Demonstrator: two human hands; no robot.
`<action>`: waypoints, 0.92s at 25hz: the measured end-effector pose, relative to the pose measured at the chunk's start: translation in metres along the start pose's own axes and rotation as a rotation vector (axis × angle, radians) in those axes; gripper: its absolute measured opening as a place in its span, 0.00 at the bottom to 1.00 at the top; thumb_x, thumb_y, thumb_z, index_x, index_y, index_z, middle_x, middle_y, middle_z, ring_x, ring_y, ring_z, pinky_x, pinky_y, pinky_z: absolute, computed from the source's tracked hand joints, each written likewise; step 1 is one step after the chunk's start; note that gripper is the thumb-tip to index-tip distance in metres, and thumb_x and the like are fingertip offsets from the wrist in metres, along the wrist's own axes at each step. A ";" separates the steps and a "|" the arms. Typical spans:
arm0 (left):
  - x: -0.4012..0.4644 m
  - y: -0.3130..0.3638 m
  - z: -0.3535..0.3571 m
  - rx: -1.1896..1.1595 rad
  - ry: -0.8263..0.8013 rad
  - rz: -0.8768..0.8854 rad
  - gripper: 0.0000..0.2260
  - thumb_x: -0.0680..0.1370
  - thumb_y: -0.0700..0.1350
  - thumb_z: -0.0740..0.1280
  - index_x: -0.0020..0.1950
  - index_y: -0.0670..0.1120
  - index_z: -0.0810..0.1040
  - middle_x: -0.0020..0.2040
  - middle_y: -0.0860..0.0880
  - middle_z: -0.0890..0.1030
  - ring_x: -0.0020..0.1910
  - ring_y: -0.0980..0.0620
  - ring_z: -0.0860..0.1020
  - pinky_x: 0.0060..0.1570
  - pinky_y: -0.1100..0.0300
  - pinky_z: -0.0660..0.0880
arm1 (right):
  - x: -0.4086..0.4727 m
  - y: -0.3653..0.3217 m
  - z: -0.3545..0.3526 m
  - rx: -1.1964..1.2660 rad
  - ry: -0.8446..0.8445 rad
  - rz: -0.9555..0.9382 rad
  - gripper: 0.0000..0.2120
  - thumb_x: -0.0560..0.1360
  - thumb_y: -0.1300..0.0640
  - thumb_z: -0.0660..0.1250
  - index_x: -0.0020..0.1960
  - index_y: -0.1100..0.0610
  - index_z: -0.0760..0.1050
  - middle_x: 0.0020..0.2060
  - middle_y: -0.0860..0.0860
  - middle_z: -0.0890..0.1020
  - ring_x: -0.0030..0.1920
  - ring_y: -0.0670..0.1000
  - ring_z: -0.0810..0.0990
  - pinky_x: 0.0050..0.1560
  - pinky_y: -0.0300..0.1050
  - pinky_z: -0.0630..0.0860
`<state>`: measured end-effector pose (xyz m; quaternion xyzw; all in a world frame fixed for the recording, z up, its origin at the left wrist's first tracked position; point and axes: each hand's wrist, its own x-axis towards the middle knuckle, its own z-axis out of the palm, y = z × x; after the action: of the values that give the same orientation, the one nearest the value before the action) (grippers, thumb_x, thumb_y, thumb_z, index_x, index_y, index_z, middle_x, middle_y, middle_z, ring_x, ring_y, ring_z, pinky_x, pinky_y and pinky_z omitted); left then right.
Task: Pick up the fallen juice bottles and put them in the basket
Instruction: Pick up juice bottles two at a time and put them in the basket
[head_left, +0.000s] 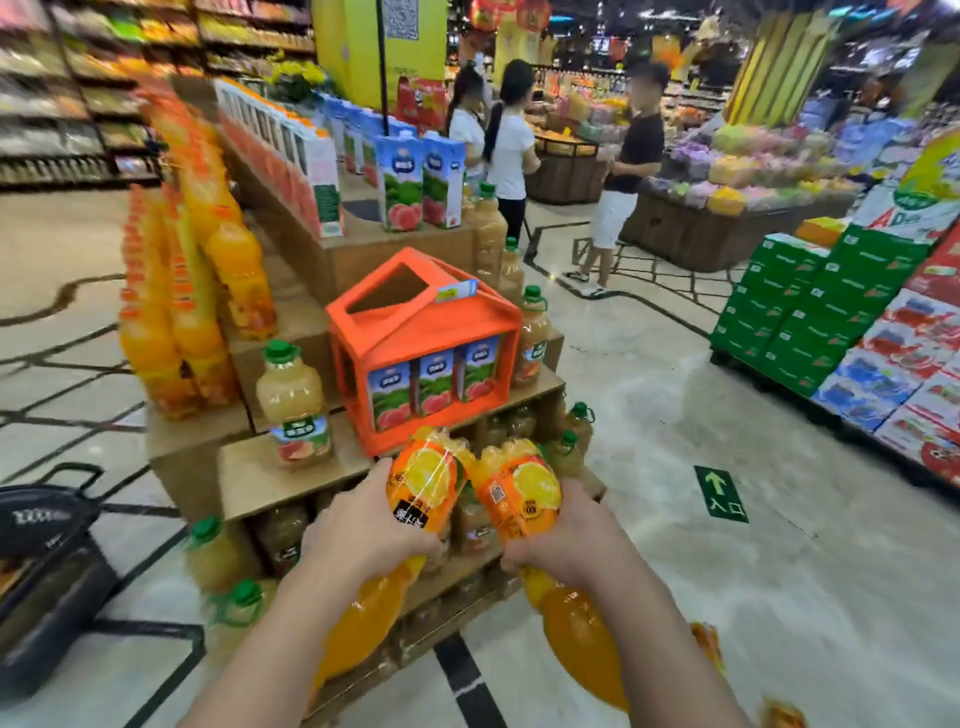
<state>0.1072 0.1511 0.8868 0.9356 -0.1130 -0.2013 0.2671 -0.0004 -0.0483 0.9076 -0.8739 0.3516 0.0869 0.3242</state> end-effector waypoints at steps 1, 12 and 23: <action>-0.010 -0.022 -0.013 -0.004 0.025 -0.039 0.53 0.54 0.68 0.77 0.76 0.63 0.60 0.57 0.54 0.79 0.54 0.47 0.79 0.56 0.49 0.78 | -0.009 -0.019 0.016 -0.015 -0.031 -0.037 0.50 0.54 0.39 0.79 0.71 0.50 0.63 0.57 0.52 0.75 0.56 0.57 0.77 0.57 0.57 0.79; -0.109 -0.269 -0.146 -0.119 0.282 -0.357 0.50 0.55 0.67 0.78 0.75 0.61 0.65 0.59 0.49 0.80 0.57 0.44 0.80 0.53 0.52 0.77 | -0.098 -0.215 0.209 -0.148 -0.278 -0.311 0.44 0.55 0.39 0.79 0.65 0.49 0.64 0.56 0.52 0.77 0.56 0.57 0.79 0.58 0.57 0.79; -0.152 -0.556 -0.289 -0.183 0.297 -0.508 0.57 0.50 0.71 0.74 0.78 0.62 0.58 0.62 0.49 0.79 0.59 0.44 0.79 0.58 0.46 0.79 | -0.201 -0.435 0.445 -0.233 -0.390 -0.365 0.50 0.50 0.36 0.78 0.68 0.48 0.65 0.58 0.52 0.77 0.58 0.56 0.78 0.58 0.53 0.78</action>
<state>0.1552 0.7933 0.8561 0.9252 0.1835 -0.1319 0.3048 0.1771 0.5789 0.8595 -0.9209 0.1072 0.2331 0.2934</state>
